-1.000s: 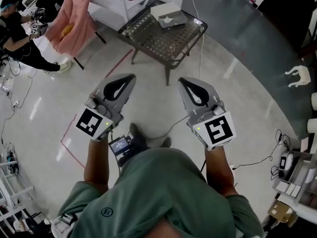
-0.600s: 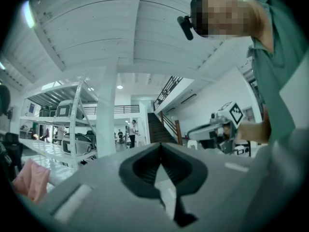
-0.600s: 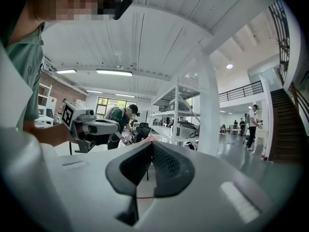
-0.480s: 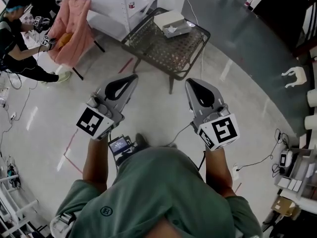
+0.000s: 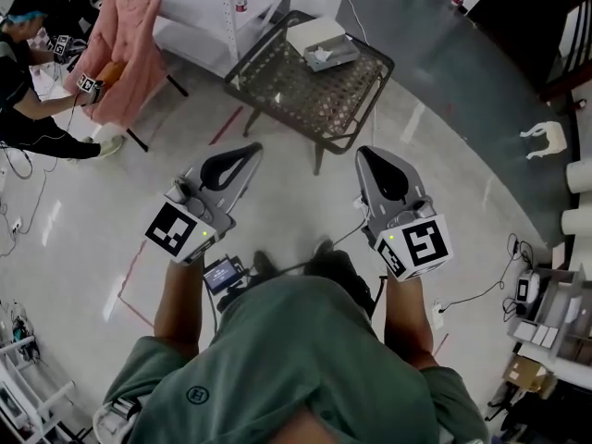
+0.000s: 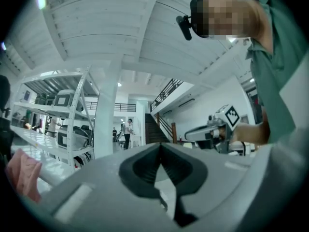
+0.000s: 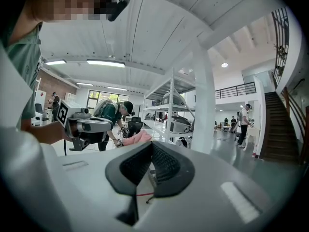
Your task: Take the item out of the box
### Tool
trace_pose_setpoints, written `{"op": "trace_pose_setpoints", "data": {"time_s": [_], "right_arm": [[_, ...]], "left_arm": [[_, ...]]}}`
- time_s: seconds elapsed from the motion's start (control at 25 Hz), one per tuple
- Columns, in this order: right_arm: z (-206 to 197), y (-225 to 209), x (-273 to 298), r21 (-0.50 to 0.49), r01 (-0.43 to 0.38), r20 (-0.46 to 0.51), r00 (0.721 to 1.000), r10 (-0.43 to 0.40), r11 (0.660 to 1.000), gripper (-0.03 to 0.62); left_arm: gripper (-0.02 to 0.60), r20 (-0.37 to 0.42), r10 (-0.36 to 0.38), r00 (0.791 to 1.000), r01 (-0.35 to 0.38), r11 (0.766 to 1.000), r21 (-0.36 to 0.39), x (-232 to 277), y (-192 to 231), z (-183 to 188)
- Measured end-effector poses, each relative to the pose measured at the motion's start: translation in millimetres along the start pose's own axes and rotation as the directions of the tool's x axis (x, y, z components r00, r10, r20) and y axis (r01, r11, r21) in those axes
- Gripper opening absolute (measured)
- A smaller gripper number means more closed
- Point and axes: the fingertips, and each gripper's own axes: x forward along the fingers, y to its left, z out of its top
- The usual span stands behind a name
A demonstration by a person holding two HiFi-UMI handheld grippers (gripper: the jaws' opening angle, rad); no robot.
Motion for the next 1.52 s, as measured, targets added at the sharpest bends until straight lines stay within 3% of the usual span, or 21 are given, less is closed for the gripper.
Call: {"op": "trace_pose_setpoints", "data": {"time_s": [0.32,0.72,0.92,1.24,1.52], "right_arm": [[-33,-67,37,0.04,-0.06,0.0,0.998,0.06,0.997,0.005],[-38,-202,64,0.049,-0.171,0.049,0.984,0.169,0.984,0.005],[-44,-249,65,0.054,-0.201,0.06,0.979,0.197,0.978,0.005],[-56,-308,79,0.099,-0.18,0.049,0.983,0.176,0.979,0.005],[-63,-345,122,0.105,-0.118,0.011,0.993,0.117,0.988,0.005]], "left_arm": [[0.002,-0.054,0.038,0.998,-0.038,0.999,-0.006,63,22,-33],[0.002,-0.104,0.12,0.987,-0.118,0.993,0.021,198,35,-31],[0.002,-0.122,0.142,0.982,-0.139,0.99,0.033,247,38,-33],[0.002,-0.157,0.113,0.981,-0.109,0.994,0.032,307,58,-37],[0.002,-0.142,0.046,0.989,-0.047,0.999,0.002,349,112,-53]]}}
